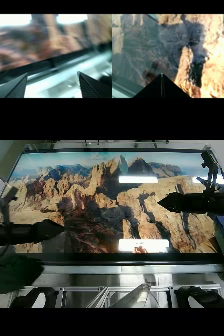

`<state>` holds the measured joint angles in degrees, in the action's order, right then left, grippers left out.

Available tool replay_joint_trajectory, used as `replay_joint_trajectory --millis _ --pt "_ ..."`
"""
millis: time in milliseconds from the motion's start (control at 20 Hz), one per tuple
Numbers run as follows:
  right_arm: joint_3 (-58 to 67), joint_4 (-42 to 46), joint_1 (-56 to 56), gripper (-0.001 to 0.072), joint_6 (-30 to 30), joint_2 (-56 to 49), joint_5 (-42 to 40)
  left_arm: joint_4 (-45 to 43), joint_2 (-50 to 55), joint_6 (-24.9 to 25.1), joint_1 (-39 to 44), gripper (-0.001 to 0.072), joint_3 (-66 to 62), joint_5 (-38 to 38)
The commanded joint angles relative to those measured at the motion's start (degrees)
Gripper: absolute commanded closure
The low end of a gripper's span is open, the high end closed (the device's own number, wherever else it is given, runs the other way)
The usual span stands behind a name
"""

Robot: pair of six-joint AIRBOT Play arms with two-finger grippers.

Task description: Fold the shirts.

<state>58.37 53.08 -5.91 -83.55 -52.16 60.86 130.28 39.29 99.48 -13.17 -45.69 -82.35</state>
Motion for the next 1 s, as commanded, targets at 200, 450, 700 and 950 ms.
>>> replay_joint_trajectory --millis 200,450,700,950 --pt "-0.02 -0.42 -0.13 0.0689 0.00 -0.04 0.04 -37.75 0.85 -13.16 -22.47 -0.0007 -3.65 -6.16" --pt "-0.02 -0.44 -0.13 0.0689 0.00 -0.20 0.04 -43.82 9.97 -14.12 -25.81 -0.0007 -3.67 -12.41" --pt "-0.02 -0.42 -0.13 0.0689 0.00 -0.24 0.04 -47.10 17.42 -14.67 -27.36 -0.0007 -3.43 -11.82" --pt "-0.02 -0.42 -0.13 0.0689 0.00 -0.33 0.02 -47.60 23.69 -14.67 -27.32 -0.0006 2.67 -3.28"
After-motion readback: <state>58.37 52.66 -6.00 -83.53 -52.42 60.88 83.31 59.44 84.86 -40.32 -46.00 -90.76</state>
